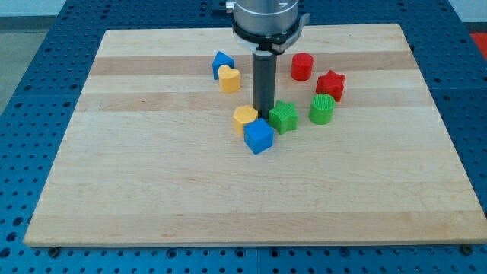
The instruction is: Slide the green star to the center right
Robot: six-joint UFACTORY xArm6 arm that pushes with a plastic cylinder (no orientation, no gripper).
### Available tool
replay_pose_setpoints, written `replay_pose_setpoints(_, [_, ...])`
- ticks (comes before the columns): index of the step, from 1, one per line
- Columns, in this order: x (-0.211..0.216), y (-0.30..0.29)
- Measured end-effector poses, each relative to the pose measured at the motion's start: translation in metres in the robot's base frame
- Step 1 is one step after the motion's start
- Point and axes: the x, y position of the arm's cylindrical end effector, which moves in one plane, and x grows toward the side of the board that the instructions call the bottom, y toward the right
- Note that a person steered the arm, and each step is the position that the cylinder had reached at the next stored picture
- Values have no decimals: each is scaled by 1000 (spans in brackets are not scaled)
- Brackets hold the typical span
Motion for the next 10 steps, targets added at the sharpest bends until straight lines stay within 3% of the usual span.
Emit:
replay_pose_setpoints(2, [23, 11])
replay_pose_setpoints(10, [2, 141])
